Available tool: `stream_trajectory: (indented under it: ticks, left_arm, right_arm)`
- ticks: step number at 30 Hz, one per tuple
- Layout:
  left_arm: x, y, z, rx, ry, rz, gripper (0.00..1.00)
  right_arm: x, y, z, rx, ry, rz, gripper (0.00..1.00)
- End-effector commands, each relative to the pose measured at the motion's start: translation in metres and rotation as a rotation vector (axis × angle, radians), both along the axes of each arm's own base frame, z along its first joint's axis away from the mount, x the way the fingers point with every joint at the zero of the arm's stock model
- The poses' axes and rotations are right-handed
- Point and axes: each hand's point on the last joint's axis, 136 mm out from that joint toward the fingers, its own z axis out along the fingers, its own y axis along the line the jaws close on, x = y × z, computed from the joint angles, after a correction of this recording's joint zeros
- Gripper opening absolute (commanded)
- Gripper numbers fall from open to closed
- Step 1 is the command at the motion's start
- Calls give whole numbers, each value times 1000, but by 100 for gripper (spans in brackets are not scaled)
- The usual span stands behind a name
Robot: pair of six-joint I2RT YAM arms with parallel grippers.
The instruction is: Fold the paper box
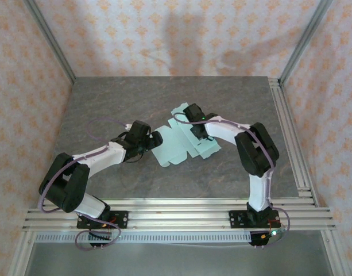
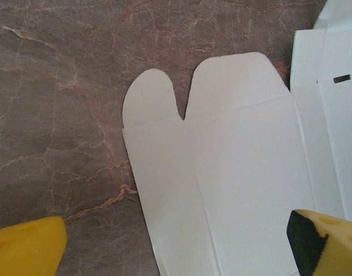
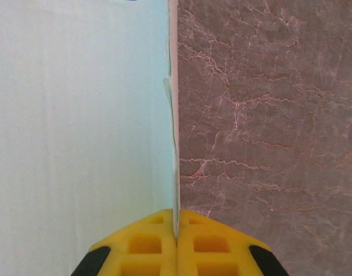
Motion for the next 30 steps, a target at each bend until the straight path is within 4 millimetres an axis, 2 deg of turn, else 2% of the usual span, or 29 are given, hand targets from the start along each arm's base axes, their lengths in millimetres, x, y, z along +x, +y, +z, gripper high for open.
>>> stream_trajectory:
  ticks: [1, 9, 15, 23, 30]
  left_arm:
    - [13, 0, 16, 18, -30, -16, 100]
    - [39, -14, 54, 24, -77, -62, 100]
    - [63, -27, 85, 5, -94, -63, 98]
    - [92, -50, 125, -37, -137, -118, 97]
    - [114, -79, 152, -128, -150, -173, 90]
  right_arm:
    - [-2, 26, 20, 199, -38, 91, 0]
    - [-3, 26, 28, 269, -110, 110, 0]
    - [-7, 27, 43, 325, -188, 127, 0]
    - [-11, 33, 57, 399, -215, 137, 0]
    - [-14, 39, 54, 423, -215, 160, 0]
